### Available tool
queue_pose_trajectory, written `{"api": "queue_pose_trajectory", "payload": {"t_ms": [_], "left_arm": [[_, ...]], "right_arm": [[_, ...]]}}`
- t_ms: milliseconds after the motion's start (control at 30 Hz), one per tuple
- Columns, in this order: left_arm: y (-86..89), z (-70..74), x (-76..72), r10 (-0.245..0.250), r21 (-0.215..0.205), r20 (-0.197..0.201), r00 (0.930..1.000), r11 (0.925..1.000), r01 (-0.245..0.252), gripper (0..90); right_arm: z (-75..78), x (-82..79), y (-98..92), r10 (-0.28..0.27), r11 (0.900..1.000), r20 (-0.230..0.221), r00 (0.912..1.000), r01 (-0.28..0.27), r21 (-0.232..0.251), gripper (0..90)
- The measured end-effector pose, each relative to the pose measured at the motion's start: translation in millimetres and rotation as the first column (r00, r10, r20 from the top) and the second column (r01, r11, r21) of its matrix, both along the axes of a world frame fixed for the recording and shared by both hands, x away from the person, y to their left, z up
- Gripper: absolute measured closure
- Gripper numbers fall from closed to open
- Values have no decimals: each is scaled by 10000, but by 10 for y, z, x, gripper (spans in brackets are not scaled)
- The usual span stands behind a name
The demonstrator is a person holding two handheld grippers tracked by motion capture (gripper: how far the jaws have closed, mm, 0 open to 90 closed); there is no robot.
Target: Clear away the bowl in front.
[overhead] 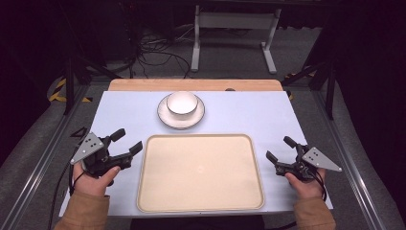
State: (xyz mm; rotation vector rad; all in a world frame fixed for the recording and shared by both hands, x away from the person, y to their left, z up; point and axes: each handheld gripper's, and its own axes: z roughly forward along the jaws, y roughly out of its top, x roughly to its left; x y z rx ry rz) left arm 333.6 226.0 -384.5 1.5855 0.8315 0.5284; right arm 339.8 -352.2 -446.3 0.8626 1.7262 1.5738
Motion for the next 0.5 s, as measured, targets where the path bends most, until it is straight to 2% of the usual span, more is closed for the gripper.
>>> {"api": "queue_pose_trajectory", "payload": {"t_ms": [200,367,500], "left_arm": [[-30,120,111,-238,276,380,9990,9994,228,194],[-79,200,301,-568,89,266,9980,9984,566,192],[-158,241,435,-715,151,206,9972,9973,712,188]], "right_arm": [[-3,1,-15,-35,9999,-45,10000,36,106,98],[5,-2,-36,-73,9998,-35,10000,74,210,105],[1,0,-48,-113,9996,-39,9999,114,271,109]]}}
